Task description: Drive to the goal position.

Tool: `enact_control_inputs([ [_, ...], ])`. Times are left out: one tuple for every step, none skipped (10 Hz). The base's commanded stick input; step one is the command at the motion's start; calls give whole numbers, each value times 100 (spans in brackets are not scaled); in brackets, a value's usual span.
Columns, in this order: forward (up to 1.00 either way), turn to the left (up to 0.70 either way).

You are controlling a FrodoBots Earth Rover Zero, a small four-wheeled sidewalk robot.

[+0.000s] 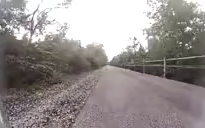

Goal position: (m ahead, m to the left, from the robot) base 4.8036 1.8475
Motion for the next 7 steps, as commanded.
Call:
enact_control_inputs([
  [70,0],
  [70,0],
  [70,0],
  [70,0],
  [70,0],
  [70,0],
  [70,0],
])
